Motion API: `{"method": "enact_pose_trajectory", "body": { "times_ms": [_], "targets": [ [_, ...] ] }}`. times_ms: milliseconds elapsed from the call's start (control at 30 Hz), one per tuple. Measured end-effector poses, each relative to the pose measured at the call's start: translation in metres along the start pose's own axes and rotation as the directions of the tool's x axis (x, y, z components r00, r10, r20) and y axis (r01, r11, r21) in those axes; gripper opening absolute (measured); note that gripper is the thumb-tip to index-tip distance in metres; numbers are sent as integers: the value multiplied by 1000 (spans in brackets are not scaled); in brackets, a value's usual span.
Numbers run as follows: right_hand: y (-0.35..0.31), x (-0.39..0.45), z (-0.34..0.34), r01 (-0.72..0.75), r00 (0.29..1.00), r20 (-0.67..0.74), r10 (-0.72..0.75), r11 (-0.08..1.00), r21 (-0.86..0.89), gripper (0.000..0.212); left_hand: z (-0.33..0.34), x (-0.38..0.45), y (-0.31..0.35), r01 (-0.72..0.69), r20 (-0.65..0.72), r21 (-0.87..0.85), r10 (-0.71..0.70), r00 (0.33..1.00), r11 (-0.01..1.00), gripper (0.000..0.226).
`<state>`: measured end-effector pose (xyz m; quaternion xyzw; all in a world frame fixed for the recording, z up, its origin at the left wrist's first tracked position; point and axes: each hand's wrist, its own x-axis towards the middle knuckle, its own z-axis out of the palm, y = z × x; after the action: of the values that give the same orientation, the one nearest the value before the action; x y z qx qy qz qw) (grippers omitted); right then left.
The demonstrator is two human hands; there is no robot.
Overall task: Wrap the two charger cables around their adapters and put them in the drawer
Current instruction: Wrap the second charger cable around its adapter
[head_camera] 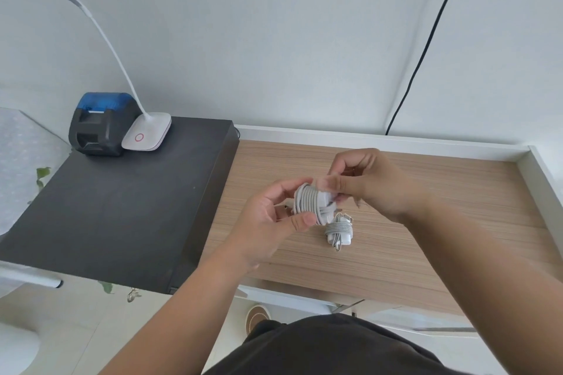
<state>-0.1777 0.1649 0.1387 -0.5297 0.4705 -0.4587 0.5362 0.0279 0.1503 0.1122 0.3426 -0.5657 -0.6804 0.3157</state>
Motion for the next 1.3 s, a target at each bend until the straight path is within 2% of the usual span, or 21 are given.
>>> {"method": "enact_pose_trajectory", "body": {
  "times_ms": [133,233,367,567,700,800,867,967,1033,1067,1167,1233,1300],
  "targets": [
    [-1,-5,-6,-39,998,58,37,998,43,31,2,0,3,5,77,-45,-2,997,999,53],
    [1,-7,-3,-31,999,22,29,995,92,21,3,1,4,16,79,-161,-3,997,987,53],
    [5,-10,3,-70,997,-32,77,980,184,21,4,3,1,0,65,-209,14,998,978,62],
    [13,-18,19,-177,955,-124,270,852,493,16,8,6,-1,-107,-25,-184,104,994,977,47],
    [8,-21,23,-226,938,-98,333,801,555,16,9,6,-3,-130,-17,-142,129,992,981,44],
    [6,-23,22,-179,946,-120,302,792,584,16,10,8,1,-173,-11,-130,173,985,976,38],
    [8,-23,24,-136,954,-153,257,829,542,16,11,9,5,-167,-38,-199,163,986,966,34],
    [13,-24,28,-6,963,-238,125,895,446,16,13,11,6,-89,-107,-357,54,993,930,45],
    [14,-25,27,101,949,-316,-5,952,290,19,12,11,8,18,-92,-380,-57,994,925,50],
    [14,-26,25,149,937,-338,-89,976,156,19,11,9,11,98,-62,-360,-129,990,928,49],
    [13,-29,19,278,909,-247,-334,931,-237,17,6,6,19,251,19,-242,-254,967,937,38],
    [13,-30,16,346,894,-157,-419,870,-351,19,3,6,20,260,15,-202,-262,965,944,37],
    [14,-29,15,359,895,-111,-432,845,-396,22,0,6,18,240,7,-197,-243,970,951,41]
  ]
}}
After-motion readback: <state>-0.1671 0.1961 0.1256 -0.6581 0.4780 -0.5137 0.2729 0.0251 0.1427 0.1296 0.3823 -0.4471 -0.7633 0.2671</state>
